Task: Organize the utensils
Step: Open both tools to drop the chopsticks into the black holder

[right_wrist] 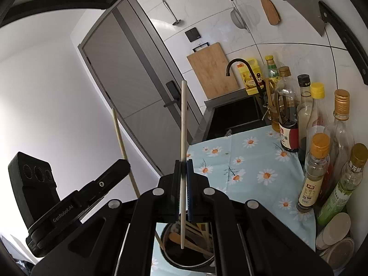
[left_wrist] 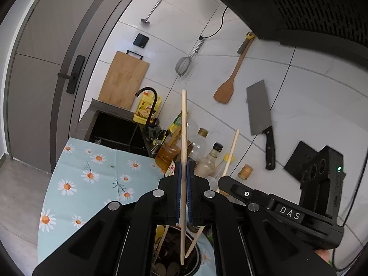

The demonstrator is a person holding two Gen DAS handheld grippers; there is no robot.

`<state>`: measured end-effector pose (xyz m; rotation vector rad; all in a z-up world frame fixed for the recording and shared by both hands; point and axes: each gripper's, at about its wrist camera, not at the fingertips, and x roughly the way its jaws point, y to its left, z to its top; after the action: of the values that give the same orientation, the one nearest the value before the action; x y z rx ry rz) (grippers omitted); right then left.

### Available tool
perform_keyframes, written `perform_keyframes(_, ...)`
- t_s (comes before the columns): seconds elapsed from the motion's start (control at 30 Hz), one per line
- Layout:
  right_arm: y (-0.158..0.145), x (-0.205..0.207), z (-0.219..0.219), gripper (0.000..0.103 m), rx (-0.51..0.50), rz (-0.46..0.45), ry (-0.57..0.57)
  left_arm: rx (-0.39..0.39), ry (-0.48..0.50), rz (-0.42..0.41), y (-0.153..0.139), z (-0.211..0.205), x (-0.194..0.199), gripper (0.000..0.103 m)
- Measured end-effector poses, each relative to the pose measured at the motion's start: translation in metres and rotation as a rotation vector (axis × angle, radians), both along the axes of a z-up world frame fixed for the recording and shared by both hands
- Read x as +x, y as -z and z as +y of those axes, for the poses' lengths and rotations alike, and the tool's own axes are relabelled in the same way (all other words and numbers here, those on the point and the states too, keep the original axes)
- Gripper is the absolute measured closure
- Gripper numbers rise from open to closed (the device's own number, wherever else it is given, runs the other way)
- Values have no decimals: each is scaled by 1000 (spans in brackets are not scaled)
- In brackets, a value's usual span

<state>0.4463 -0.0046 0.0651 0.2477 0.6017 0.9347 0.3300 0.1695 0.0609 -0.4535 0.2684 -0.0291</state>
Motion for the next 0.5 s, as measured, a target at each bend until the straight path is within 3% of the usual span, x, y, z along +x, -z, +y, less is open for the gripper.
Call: perform_keyframes(0.5,29,2,10,97,-51,53,-30,88,-8,89,35,-16,7,99)
